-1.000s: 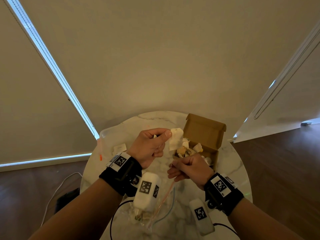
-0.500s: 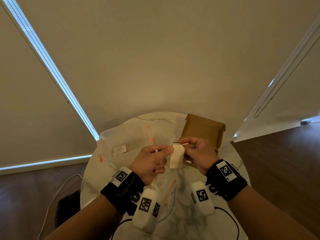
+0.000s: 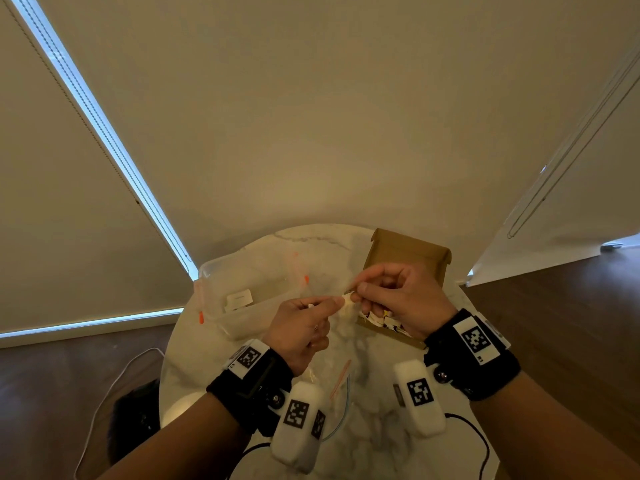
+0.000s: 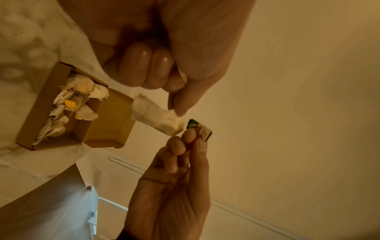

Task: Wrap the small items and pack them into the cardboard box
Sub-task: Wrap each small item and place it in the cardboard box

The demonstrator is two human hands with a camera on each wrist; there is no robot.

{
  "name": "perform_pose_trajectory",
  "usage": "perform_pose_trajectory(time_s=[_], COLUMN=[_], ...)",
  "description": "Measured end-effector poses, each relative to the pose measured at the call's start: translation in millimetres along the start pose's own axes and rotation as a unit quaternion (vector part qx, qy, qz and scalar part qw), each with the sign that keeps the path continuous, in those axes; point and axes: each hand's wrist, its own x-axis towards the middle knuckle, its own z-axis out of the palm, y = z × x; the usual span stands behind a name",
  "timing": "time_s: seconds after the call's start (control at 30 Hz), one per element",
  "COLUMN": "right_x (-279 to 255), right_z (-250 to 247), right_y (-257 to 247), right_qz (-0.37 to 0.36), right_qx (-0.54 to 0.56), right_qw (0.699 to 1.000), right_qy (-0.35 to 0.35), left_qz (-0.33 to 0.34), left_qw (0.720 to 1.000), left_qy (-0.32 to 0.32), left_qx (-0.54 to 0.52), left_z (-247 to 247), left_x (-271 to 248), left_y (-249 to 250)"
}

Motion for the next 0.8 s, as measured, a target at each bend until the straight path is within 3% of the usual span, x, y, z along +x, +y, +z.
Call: perform_pose_trajectory(time_s=[0.13,0.47,0.8], right_x=[-7.8,-12.4,-9.0], right_z=[-5.7,-13.6,-16.5], right_y=[-2.4,3.7,6.7], right_qz=[-0.016,-0.068,-0.084], right_qx=[0.011,-0.175,-0.212], right_qw=[0.999,0.982,0.974], right_qy=[-0.030,0.000,0.007], left_qz=[0.011,0.026,0.028], left_qw=[1.000,0.999,0.999], left_qy=[0.001,-0.026,-0.042], left_qx=[-0.008,-0.009,0.004], left_z=[0.0,5.0,2.1], left_x=[1.8,-1.0,0.3], left_y=[2.5,8.7,10.0])
